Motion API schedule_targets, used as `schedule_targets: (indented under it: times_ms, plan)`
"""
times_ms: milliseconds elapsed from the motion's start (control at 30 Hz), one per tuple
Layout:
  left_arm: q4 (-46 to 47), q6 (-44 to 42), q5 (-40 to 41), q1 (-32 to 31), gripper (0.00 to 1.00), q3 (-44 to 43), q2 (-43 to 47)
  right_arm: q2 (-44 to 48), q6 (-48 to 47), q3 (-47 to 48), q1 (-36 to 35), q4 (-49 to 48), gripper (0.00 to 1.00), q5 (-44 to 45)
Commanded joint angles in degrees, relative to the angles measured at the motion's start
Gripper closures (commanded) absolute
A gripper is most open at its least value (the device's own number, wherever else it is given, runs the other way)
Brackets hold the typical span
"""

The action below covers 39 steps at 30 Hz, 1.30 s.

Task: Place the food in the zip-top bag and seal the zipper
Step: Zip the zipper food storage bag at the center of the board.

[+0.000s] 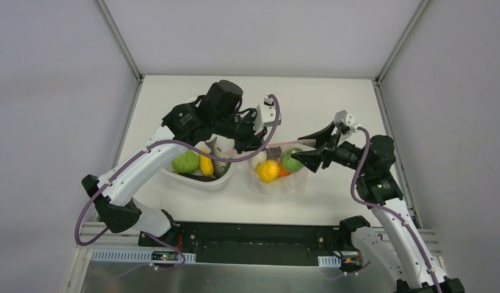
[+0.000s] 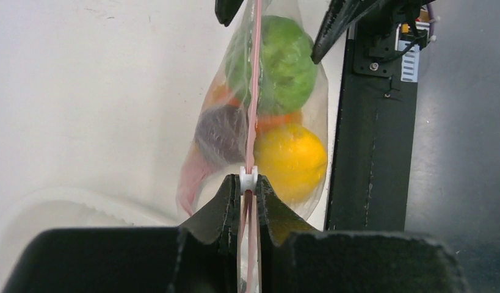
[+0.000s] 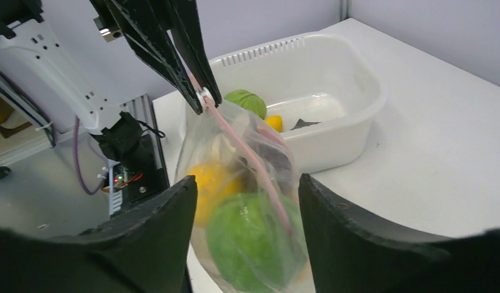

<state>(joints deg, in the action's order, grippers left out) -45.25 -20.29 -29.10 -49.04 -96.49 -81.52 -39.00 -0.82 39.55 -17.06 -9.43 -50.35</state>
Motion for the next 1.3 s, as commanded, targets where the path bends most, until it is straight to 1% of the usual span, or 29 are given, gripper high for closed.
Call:
schedule_targets:
  times_ms: [0,67,167,267,400,467,567,700,900,1033,1267]
  plan:
    - [2.6,2.4,-6.1,0.0,1.0,-3.2,0.1,-0.6,-1.9,3.4,0.2,-1.5,0.3,-5.7]
    - [1.9,2.3,-7.0,-0.5,1.0,-4.8,-1.2,-1.9,-4.0,5.3,0.2,0.5,0.25,-6.7]
    - [-0.1,1.8,-7.9,-1.4,1.0,-7.7,-3.1,-5.1,-8.3,8.7,0.2,5.6,0.22,-8.7]
    - [-1.9,1.3,-8.0,-2.3,1.0,-9.8,-4.8,-7.3,-10.3,10.6,0.1,7.6,0.21,-10.8]
    - [-1.4,1.9,-8.3,-2.8,1.0,-10.4,-5.8,-9.4,-10.9,11.2,-0.1,7.8,0.22,-14.6]
    - [-1.0,2.4,-8.7,-3.1,1.0,-10.8,-6.4,-10.8,-10.7,11.9,-0.4,8.4,0.29,-16.4]
    - [-1.5,2.5,-8.8,-3.5,1.0,-11.7,-7.2,-11.8,-10.9,12.2,-1.5,8.7,0.43,-16.2]
    - [-2.4,2.3,-8.1,-3.6,1.0,-12.1,-7.3,-10.3,-11.9,11.5,-1.9,8.8,0.6,-13.1]
    - [-3.6,0.8,-5.3,-3.7,1.0,-10.3,-5.2,-5.8,-13.4,8.8,-1.9,8.8,0.8,-5.2]
    - [-3.7,0.1,-3.3,-3.6,1.0,-8.5,-3.5,-3.9,-13.3,7.6,-1.8,8.9,0.99,-3.2]
    - [-4.8,-1.1,1.0,-2.7,1.0,-3.6,0.1,-2.2,-12.3,6.7,-1.7,9.2,1.0,3.6]
